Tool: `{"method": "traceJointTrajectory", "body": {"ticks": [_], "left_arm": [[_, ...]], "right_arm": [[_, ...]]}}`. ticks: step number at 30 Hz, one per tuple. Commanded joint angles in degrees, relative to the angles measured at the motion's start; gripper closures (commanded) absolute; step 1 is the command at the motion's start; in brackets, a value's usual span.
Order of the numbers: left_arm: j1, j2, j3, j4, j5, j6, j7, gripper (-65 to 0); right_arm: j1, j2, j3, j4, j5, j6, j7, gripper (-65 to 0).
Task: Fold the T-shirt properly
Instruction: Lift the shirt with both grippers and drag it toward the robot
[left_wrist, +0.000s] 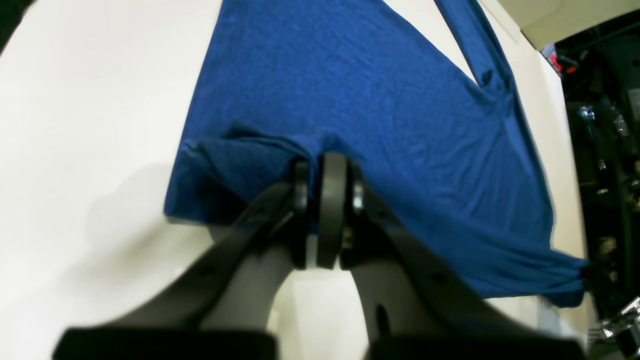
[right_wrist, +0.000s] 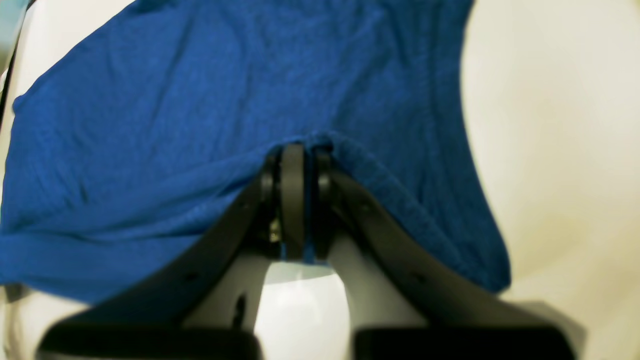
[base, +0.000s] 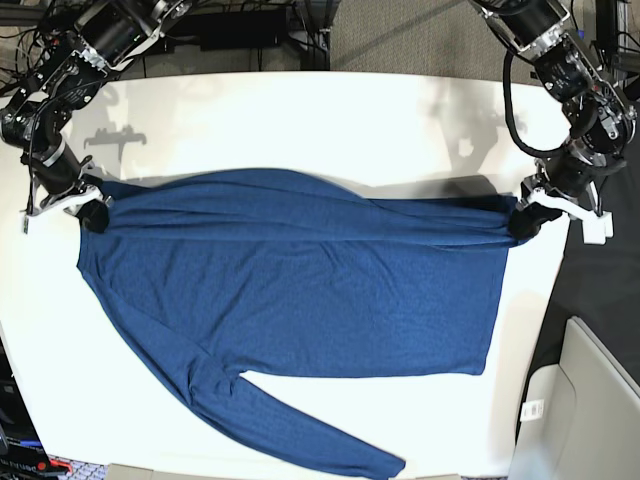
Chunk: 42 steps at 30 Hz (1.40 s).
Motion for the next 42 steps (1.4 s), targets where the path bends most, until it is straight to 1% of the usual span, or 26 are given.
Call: {"method": "traceJointTrajectory", "body": {"ticks": [1, 3, 7, 9, 12, 15, 19, 22, 24, 26, 28, 31, 32, 34, 36, 39, 41, 42], "left_arm": [[-1.6, -0.8, 0.0, -0.8, -1.3, -0.1, -1.0, -0.1], [-3.1, -1.0, 0.0, -4.2, -1.3, -0.1, -1.2, -0.1], [-4.5, -1.1, 0.2, -8.5, -1.3, -0.1, -4.4, -0.1], [-4.6, -1.4, 1.9, -10.3, -1.3, -0.1, -5.8, -0.1], [-5.2, -2.8, 5.0, -12.2, -1.3, -0.1, -8.6, -0.1], [-5.2, -2.8, 6.6, -13.3, -1.3, -0.1, -11.3, -0.1], [-5.2, -2.8, 8.1, -14.4, -1.3, -0.1, -12.6, -0.1], [-5.3, -2.8, 8.6, -18.3, -1.3, 0.0, -15.3, -0.1], [-5.4, -2.8, 8.5, -21.6, 0.2, 0.1, -16.4, -0.1], [-6.2, -2.9, 8.5, -22.4, 3.1, 0.1, -16.6, -0.2], [-6.4, -2.9, 8.5, -22.4, 5.4, 0.2, -16.3, -1.8], [-6.3, -2.9, 8.5, -22.4, 7.6, 0.2, -15.8, -9.1], [-6.2, -3.0, 8.1, -22.4, 7.7, 0.2, -14.6, -12.2], [-6.1, -4.5, 8.1, -22.2, 7.3, 0.2, -12.1, -17.0], [-6.1, -5.1, 8.1, -22.2, 7.3, 0.2, -10.3, -20.2], [-4.8, -5.2, 7.7, -22.0, 7.3, 0.2, -9.4, -20.7], [-3.3, -5.2, 5.9, -18.9, 7.2, 0.2, -9.3, -20.7], [-2.5, -5.2, 5.2, -17.7, 7.2, 0.2, -8.7, -20.8]], "right_arm": [[1.7, 0.7, 0.0, 0.2, 1.4, 0.3, 2.1, -0.7], [3.0, 0.7, 0.0, -1.5, 1.4, 0.3, 2.3, -0.7], [5.2, 0.7, 0.0, -4.6, 1.4, 0.3, 3.4, -0.7], [6.4, 0.7, 0.0, -6.0, 1.3, 0.3, 3.4, -0.7], [8.3, 0.7, 0.0, -8.1, 1.3, 0.3, 3.5, -0.7], [10.0, 0.7, 0.0, -9.7, -0.4, 0.3, 3.5, -0.7], [10.4, 0.3, -0.3, -9.9, -3.4, 0.3, 5.8, -0.7], [10.4, 0.2, -0.3, -9.9, -4.8, 0.3, 6.5, -0.7], [10.0, 0.2, -0.5, -9.9, -5.5, 0.3, 8.8, -0.9], [9.9, 0.3, -0.5, -9.9, -6.2, 0.3, 10.4, -1.0], [9.2, 0.6, -0.5, -9.9, -6.4, 0.3, 10.7, -1.0], [8.5, 0.7, -0.5, -9.5, -6.4, 0.3, 10.8, -1.2], [8.5, 0.7, -0.5, -9.7, -6.4, 0.3, 10.8, -2.5], [7.3, 0.8, -0.5, -9.5, -6.4, 0.3, 10.8, -8.3], [6.5, 0.8, -0.5, -9.4, -6.1, 0.3, 10.6, -17.2], [4.9, 0.9, -0.5, -9.3, -4.0, 0.3, 10.3, -32.0], [3.4, 2.1, -0.5, -9.2, -0.5, 0.3, 10.3, -38.6], [2.8, 2.4, -0.5, -9.2, 1.0, 0.3, 10.3, -40.1]]}}
